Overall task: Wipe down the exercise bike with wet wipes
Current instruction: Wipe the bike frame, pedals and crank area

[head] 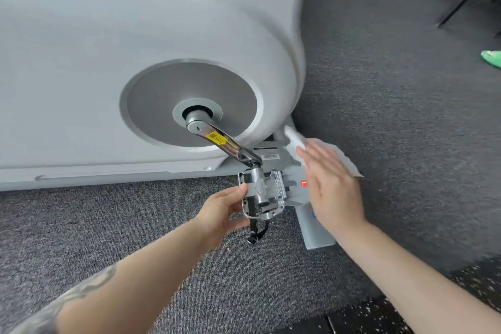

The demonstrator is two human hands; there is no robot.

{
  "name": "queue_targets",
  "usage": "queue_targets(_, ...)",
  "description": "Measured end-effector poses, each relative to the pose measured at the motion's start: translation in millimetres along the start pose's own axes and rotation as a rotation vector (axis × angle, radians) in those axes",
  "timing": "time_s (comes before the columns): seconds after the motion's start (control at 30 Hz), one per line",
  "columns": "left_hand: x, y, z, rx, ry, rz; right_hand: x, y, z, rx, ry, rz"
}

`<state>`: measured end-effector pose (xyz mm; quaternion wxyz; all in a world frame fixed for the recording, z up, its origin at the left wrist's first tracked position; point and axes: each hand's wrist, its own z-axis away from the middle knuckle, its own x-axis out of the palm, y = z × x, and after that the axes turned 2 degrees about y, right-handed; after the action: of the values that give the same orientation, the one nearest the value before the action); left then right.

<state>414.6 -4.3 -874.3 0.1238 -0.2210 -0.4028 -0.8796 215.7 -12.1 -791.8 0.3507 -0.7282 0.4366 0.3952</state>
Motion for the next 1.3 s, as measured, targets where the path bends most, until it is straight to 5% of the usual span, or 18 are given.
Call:
queue_targets(0.1, 1, 0, -1, -0.013, -0.013, 0.015, 26, 3, 38, -0.143, -0.202, 0.089)
queue_targets(0.3, -2, 2, -3, -0.015, -0.034, 0.001, 27, 36, 44, 0.009, -0.15, 0.092)
queue_targets(0.47, -3, 1, -5, -0.009, -0.043, 0.006, 32, 22, 51, -0.121, -0.181, 0.064)
queue_targets(0.6, -3, 0, -5, -0.013, -0.03, 0.002, 17, 33, 31, 0.442, -0.051, -0.022)
queue_targets(0.7, -3, -1, -5, -0.044, 0.006, 0.015, 22, 41, 19, 0.832, 0.013, -0.397)
queue_targets(0.77, -1, -1, -7, -0.074, 0.067, 0.002, 26, 29, 13, 0.913, 0.104, -0.64)
queue_targets(0.9, 11, 0, -10, -0.107, 0.233, -0.027, 11, -12, 0, 0.72, 0.191, -0.594)
queue_targets(1.0, 21, 5, -8, -0.067, 0.181, -0.042, -10, -45, -8, 0.584, 0.14, -0.666)
queue_targets(1.17, 10, 18, 4, -0.072, 0.005, 0.061, -7, -93, -15, 0.592, -0.295, -1.138)
queue_targets(1.23, -4, 20, 6, -0.153, -0.096, 0.185, -3, -87, -25, 0.792, -0.187, -1.301)
queue_targets(1.3, -17, 23, 7, -0.214, -0.226, 0.32, -8, -64, -37, 0.941, 0.139, -1.257)
